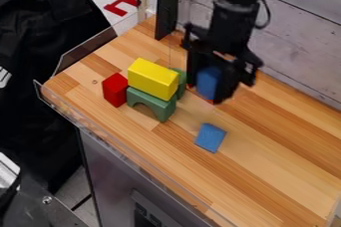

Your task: Move the blue block to the right of the table

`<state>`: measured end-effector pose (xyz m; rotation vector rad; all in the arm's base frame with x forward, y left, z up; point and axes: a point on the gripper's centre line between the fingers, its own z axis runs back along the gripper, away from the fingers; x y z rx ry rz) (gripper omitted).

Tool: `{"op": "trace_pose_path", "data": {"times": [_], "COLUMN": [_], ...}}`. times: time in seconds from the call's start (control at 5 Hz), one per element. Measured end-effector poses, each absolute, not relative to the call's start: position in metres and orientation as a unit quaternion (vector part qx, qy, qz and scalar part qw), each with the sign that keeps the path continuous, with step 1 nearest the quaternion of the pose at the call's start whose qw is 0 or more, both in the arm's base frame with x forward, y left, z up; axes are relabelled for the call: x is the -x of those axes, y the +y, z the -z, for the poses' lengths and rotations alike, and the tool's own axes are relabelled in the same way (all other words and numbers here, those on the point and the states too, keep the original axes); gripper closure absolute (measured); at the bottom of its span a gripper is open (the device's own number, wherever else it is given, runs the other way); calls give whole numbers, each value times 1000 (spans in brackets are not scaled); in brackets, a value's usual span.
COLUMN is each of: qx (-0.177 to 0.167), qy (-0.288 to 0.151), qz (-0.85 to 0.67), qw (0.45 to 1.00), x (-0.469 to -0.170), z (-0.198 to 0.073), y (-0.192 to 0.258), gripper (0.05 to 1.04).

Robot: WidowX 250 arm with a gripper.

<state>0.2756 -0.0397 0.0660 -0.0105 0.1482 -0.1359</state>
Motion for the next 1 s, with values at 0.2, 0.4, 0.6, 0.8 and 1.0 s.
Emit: {"op": "trace_pose_path", "data": {"times": [0.2,0.4,0.6,0.8,1.0], "qx": [10,-4,-14,-22,-20], "qy": [84,104,95,91,88], "qz": [97,132,138,155,161], "qw": [992,986,986,984,983], "x": [-273,-270,-275,-278,-277], "z": [-54,-44,-46,-43,-42], "y": [-56,-73,-78,-88,-95], "gripper": [493,493,493,493,493]}}
